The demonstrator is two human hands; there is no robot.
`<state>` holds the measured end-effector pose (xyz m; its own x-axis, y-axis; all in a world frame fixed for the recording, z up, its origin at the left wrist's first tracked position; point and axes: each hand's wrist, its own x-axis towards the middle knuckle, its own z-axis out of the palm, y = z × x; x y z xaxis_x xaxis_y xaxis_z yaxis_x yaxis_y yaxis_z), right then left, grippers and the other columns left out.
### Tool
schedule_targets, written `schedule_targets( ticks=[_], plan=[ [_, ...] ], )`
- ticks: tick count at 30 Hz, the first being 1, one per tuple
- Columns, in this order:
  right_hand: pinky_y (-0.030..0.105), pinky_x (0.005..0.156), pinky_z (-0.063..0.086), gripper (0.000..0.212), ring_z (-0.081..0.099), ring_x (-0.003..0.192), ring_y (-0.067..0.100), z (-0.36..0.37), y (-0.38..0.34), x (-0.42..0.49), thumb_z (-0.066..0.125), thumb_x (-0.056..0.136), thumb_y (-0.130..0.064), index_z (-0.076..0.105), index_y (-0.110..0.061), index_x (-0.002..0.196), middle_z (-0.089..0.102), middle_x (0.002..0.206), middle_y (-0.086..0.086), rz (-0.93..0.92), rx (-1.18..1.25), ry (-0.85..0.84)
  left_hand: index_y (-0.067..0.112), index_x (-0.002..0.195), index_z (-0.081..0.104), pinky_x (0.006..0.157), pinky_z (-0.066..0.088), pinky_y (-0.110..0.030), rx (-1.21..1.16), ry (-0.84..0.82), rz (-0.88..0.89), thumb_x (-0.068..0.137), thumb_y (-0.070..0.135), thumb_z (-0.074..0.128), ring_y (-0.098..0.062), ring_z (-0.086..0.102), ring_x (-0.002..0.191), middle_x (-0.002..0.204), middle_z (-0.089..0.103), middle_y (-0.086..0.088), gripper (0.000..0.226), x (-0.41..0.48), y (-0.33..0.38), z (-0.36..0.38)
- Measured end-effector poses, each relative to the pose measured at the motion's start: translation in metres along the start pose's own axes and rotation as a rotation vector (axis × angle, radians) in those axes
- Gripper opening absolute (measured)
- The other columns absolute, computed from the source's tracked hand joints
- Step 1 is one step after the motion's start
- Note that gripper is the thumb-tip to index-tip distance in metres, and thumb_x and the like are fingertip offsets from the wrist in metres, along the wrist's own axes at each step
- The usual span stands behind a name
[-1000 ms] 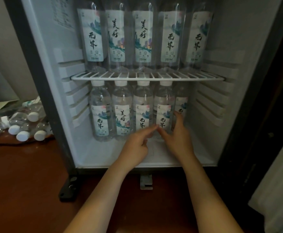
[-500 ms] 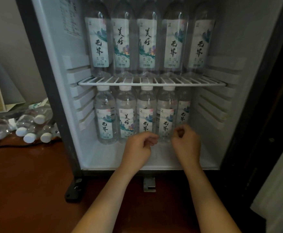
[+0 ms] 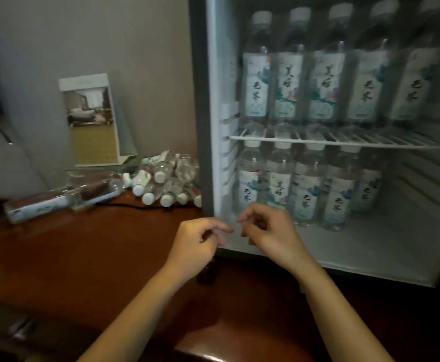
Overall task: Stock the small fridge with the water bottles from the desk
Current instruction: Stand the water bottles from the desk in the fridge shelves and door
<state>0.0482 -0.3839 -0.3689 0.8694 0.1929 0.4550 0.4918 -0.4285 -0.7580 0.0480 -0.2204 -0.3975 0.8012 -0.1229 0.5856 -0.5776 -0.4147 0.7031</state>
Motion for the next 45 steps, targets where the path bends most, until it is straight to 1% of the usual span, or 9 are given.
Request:
schedule_targets(
  ticks=[6, 9, 15, 19, 23, 27, 31, 36, 45],
  plan=[
    [0.031, 0.062, 0.049, 0.033, 0.058, 0.059, 0.012, 0.096, -0.035, 0.024, 0.058, 0.079, -0.005, 0.058, -0.036, 0.068, 0.064, 0.064, -0.001, -0.085, 0.038, -0.214, 0.036, 0.068, 0.066, 0.056, 0.041, -0.017, 0.139, 0.143, -0.19, 0.071, -0.016, 0.049, -0.001, 0.055, 0.057, 0.056, 0.062, 0.013, 0.054, -0.026, -0.048, -0.096],
    [0.031, 0.066, 0.05, 0.024, 0.061, 0.062, 0.012, 0.151, -0.04, 0.045, 0.058, 0.079, -0.009, 0.062, -0.031, 0.074, 0.067, 0.068, 0.002, -0.049, 0.031, -0.255, 0.029, 0.071, 0.066, 0.06, 0.043, -0.012, 0.23, 0.19, -0.231, 0.07, -0.021, 0.047, -0.001, 0.057, 0.06, 0.071, 0.062, 0.01, 0.054, -0.032, -0.066, -0.138],
    [0.031, 0.078, 0.051, 0.018, 0.065, 0.086, 0.019, 0.244, -0.039, 0.09, 0.053, 0.081, -0.011, 0.062, -0.025, 0.079, 0.071, 0.086, 0.003, 0.205, 0.082, -0.242, 0.02, 0.09, 0.067, 0.068, 0.039, -0.008, 0.368, 0.278, -0.341, 0.08, -0.013, 0.048, -0.009, 0.057, 0.085, 0.094, 0.054, 0.005, 0.039, -0.039, -0.105, -0.207],
    [0.029, 0.069, 0.052, 0.018, 0.063, 0.081, 0.016, 0.275, -0.027, 0.098, 0.051, 0.084, -0.013, 0.062, -0.028, 0.083, 0.067, 0.087, -0.002, 0.273, 0.06, -0.165, 0.024, 0.107, 0.06, 0.071, 0.039, -0.01, 0.481, 0.241, -0.444, 0.086, -0.003, 0.05, -0.007, 0.051, 0.094, 0.113, 0.045, 0.003, 0.035, -0.042, -0.143, -0.246],
    [0.027, 0.06, 0.048, 0.015, 0.062, 0.073, 0.017, 0.274, -0.017, 0.103, 0.052, 0.086, -0.016, 0.063, -0.026, 0.087, 0.065, 0.082, -0.004, 0.283, 0.013, -0.008, 0.015, 0.135, 0.042, 0.096, 0.039, -0.027, 0.705, 0.271, -0.598, 0.083, 0.003, 0.056, -0.021, 0.043, 0.121, 0.142, 0.03, -0.008, 0.055, -0.025, -0.182, -0.285],
    [0.023, 0.053, 0.041, 0.014, 0.059, 0.069, 0.015, 0.273, -0.02, 0.101, 0.053, 0.087, -0.016, 0.062, -0.026, 0.087, 0.063, 0.077, -0.005, 0.25, 0.008, 0.049, 0.014, 0.145, 0.024, 0.113, 0.022, -0.046, 0.941, 0.326, -0.687, 0.079, 0.006, 0.061, -0.032, 0.015, 0.141, 0.155, 0.014, -0.012, 0.076, 0.012, -0.212, -0.313],
    [0.031, 0.06, 0.05, 0.014, 0.061, 0.065, 0.016, 0.275, -0.025, 0.099, 0.052, 0.087, -0.017, 0.062, -0.027, 0.088, 0.064, 0.074, -0.004, 0.219, 0.007, 0.037, 0.015, 0.147, 0.017, 0.114, 0.01, -0.05, 1.131, 0.113, -0.816, 0.081, 0.031, 0.067, -0.032, 0.011, 0.143, 0.153, 0.023, -0.013, 0.084, 0.036, -0.241, -0.344],
    [0.028, 0.052, 0.048, 0.017, 0.058, 0.055, 0.007, 0.278, -0.035, 0.095, 0.054, 0.088, -0.015, 0.06, -0.03, 0.084, 0.064, 0.07, -0.006, 0.135, 0.054, 0.015, 0.019, 0.128, 0.044, 0.103, 0.033, -0.045, 1.379, 0.017, -0.754, 0.072, 0.057, 0.067, -0.028, 0.04, 0.121, 0.13, 0.049, -0.008, 0.072, 0.039, -0.261, -0.352],
    [0.021, 0.047, 0.043, 0.019, 0.056, 0.053, 0.006, 0.278, -0.047, 0.082, 0.056, 0.087, -0.014, 0.059, -0.032, 0.083, 0.061, 0.061, -0.009, -0.004, 0.029, 0.02, 0.013, 0.105, 0.057, 0.071, 0.049, -0.032, 1.307, 0.233, -0.737, 0.067, 0.064, 0.066, -0.023, 0.057, 0.092, 0.1, 0.062, -0.007, 0.064, 0.003, -0.239, -0.331]
  ],
)
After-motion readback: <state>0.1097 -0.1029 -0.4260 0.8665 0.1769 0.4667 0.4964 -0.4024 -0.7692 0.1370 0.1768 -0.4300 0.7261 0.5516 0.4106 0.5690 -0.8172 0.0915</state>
